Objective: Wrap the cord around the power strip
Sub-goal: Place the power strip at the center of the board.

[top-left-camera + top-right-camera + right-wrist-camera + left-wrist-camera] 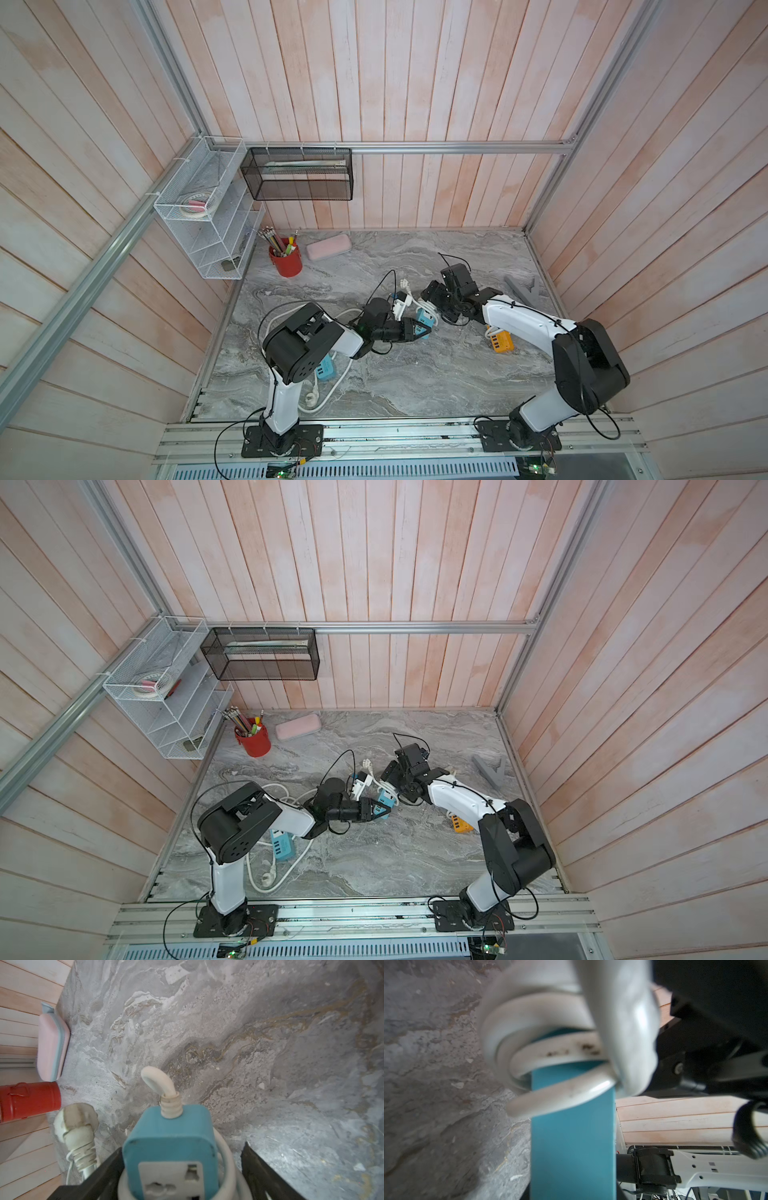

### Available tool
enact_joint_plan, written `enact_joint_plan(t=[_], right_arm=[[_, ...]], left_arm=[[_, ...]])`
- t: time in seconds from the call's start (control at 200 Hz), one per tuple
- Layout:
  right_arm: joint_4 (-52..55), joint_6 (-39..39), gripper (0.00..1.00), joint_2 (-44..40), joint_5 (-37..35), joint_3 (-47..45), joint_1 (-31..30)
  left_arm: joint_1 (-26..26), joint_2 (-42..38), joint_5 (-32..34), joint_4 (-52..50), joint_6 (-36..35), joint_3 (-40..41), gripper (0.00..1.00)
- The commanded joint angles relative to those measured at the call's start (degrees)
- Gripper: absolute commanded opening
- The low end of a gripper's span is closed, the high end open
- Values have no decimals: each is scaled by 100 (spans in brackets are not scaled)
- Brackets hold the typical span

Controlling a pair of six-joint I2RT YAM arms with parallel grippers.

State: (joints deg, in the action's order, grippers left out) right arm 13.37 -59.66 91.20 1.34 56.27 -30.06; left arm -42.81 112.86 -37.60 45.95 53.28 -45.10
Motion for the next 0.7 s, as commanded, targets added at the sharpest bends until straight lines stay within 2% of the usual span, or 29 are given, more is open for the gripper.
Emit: enact_joint_plan(t=[0.0,0.2,0.28,0.355,0.45,0.54,0.58,0.6,0.625,0.695], right_arm=[[254,158,74,247,-42,171,-39],[452,883,47,133,41,60,315],[627,1342,38,166,106,77,529],[931,1890,33,324,148,195,678],[1377,2518,31,557,-130,403,796],[1796,3016,31,673,-770,613,825],[1939,3182,32,698,-1025,690,820],[2018,3246,32,712,-1138,728,821],[2089,3314,33,724,-1300,764,818],[2170,3498,34,724,-1610,834,817]], left_arm=[[-79,-113,86,571,-328,-322,13],[28,-913,145,-271,-831,20,51],[94,-1388,248,-738,-1032,325,59],[179,-1833,336,-1257,-1251,503,63],[335,-2429,496,-1962,-1560,604,65],[536,-3023,787,-2743,-1942,592,70],[637,-3293,1028,-3133,-2144,549,78],[688,-3418,1176,-3326,-2212,517,90],[772,-3567,1344,-3560,-2254,491,99],[1117,-3855,1717,-4171,-2140,368,100]])
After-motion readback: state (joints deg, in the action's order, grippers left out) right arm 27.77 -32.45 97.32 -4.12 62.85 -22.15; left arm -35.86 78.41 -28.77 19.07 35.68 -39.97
